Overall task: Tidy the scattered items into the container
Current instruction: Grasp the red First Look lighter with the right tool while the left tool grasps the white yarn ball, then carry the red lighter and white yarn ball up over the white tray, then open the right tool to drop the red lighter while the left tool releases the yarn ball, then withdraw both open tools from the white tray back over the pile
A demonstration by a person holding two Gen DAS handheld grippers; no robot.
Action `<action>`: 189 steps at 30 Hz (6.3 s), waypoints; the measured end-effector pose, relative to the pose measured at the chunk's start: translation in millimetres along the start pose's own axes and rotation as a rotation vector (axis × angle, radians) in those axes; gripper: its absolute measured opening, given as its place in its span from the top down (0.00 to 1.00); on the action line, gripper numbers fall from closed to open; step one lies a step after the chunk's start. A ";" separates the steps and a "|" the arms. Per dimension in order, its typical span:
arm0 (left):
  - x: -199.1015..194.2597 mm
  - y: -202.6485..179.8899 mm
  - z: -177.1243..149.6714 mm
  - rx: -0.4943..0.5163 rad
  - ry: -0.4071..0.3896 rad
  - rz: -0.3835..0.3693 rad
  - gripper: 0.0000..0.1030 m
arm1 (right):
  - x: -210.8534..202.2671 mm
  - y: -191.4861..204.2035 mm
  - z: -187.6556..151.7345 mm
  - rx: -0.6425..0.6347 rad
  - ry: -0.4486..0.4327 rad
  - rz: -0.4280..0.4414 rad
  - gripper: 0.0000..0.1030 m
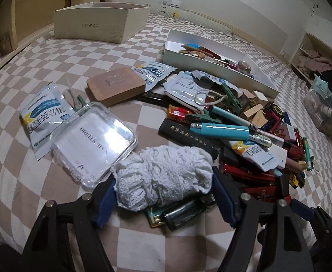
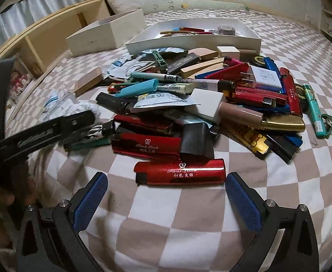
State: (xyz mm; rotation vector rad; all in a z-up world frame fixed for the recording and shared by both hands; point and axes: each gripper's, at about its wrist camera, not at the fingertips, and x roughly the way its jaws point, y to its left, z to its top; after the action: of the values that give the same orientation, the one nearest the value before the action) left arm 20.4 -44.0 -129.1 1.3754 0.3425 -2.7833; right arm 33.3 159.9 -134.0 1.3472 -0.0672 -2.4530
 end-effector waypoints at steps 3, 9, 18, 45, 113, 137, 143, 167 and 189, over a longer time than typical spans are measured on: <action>-2.6 0.7 -2.3 0.003 -0.002 0.006 0.27 | 0.9 -0.3 0.1 -0.002 -0.003 -0.022 0.06; -5.3 2.1 -3.4 -0.001 -0.004 0.005 0.27 | -3.0 -8.6 -1.4 -0.017 -0.010 -0.020 0.19; -15.7 5.3 -7.3 -0.020 -0.004 0.015 0.27 | -19.0 -21.8 -15.6 -0.035 0.003 -0.009 0.19; -25.3 -25.9 16.9 0.037 0.009 -0.066 0.27 | -33.2 -64.3 20.9 0.090 -0.046 0.030 0.19; 101.0 -104.8 297.2 0.215 -0.088 -0.104 0.27 | 49.3 -116.2 362.9 0.108 -0.110 0.013 0.19; 175.3 -90.3 323.7 0.122 0.032 -0.094 0.27 | 140.9 -155.2 391.2 0.216 -0.055 -0.038 0.00; 190.4 -88.7 340.8 0.087 0.056 -0.079 0.27 | 129.2 -151.7 392.5 0.181 -0.101 -0.027 0.00; 235.6 -151.5 336.8 0.160 0.059 -0.091 0.00 | 97.1 -166.3 387.4 0.198 -0.157 0.069 0.00; 133.6 -104.6 319.4 0.120 -0.004 -0.096 0.00 | 52.7 -134.6 351.1 0.146 -0.170 -0.033 0.00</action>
State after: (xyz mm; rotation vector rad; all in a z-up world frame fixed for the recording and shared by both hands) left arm -323.2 3.8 -26.8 1.4130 0.2511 -2.9282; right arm -319.5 227.5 -11.2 1.2015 -0.2715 -2.6304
